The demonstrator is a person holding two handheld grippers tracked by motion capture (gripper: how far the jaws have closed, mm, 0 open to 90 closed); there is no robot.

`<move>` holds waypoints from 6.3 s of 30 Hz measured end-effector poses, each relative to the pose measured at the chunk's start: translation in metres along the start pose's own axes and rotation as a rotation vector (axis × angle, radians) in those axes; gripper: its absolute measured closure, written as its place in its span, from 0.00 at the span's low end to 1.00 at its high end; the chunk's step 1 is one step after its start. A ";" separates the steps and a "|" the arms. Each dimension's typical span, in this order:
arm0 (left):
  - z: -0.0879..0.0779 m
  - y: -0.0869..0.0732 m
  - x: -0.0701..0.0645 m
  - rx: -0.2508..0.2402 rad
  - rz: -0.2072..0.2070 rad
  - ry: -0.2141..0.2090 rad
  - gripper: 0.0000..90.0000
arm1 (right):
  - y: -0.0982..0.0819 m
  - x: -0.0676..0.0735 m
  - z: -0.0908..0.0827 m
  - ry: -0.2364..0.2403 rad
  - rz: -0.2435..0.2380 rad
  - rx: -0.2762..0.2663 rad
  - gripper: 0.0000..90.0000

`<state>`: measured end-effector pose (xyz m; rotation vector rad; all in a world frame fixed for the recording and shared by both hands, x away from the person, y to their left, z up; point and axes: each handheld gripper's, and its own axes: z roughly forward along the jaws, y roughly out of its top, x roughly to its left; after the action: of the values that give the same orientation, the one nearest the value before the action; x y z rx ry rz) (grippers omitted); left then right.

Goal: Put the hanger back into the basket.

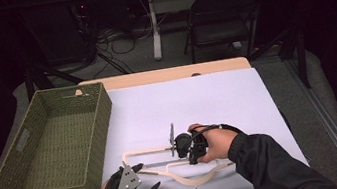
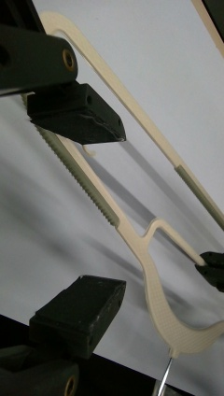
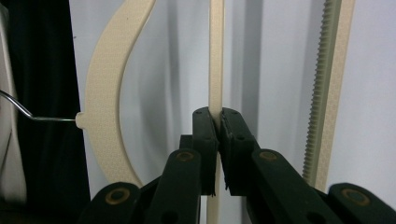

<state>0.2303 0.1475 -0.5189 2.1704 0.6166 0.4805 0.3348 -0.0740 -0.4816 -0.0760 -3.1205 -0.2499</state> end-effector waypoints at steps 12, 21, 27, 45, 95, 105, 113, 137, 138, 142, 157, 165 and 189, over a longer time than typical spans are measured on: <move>0.024 0.011 -0.013 0.016 0.067 -0.027 0.27 | 0.001 0.002 0.000 0.011 -0.002 -0.006 0.95; 0.037 0.011 -0.018 0.053 0.133 -0.015 0.27 | 0.002 0.002 -0.002 0.018 -0.002 -0.014 0.95; 0.043 0.013 -0.020 0.058 0.153 -0.018 0.27 | 0.004 0.003 -0.002 0.018 -0.004 -0.012 0.95; 0.050 0.014 -0.021 0.062 0.201 -0.044 0.47 | 0.007 0.004 0.001 0.026 -0.008 0.002 0.95; 0.040 0.025 -0.010 0.071 0.267 -0.043 0.81 | 0.008 0.001 0.000 0.048 0.003 -0.009 0.95; 0.040 0.028 -0.005 0.089 0.276 -0.054 0.86 | -0.005 -0.003 -0.021 0.000 0.070 -0.112 0.76; 0.041 0.031 -0.003 0.095 0.295 -0.039 0.88 | -0.021 -0.007 -0.037 -0.081 0.124 -0.161 0.66; 0.044 0.047 0.031 0.176 0.328 0.150 0.97 | -0.074 -0.011 -0.073 -0.286 0.227 -0.224 0.61; 0.044 0.048 0.033 0.178 0.316 0.161 0.97 | -0.074 -0.011 -0.072 -0.286 0.229 -0.225 0.61; 0.044 0.051 0.044 0.193 0.262 0.195 0.97 | -0.077 -0.011 -0.068 -0.288 0.234 -0.225 0.60; 0.047 0.078 0.080 0.187 0.055 0.239 0.97 | -0.094 -0.009 -0.057 -0.308 0.292 -0.259 0.56; 0.036 0.108 0.087 0.143 -0.001 0.208 0.97 | -0.095 0.000 -0.051 -0.316 0.281 -0.280 0.53; -0.039 0.128 0.134 0.085 -0.113 0.178 0.97 | -0.103 0.001 -0.038 -0.333 0.405 -0.347 0.34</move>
<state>0.3526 0.1772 -0.3770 2.1732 0.8660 0.6001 0.3290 -0.1817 -0.4600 -0.8178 -3.2304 -0.8368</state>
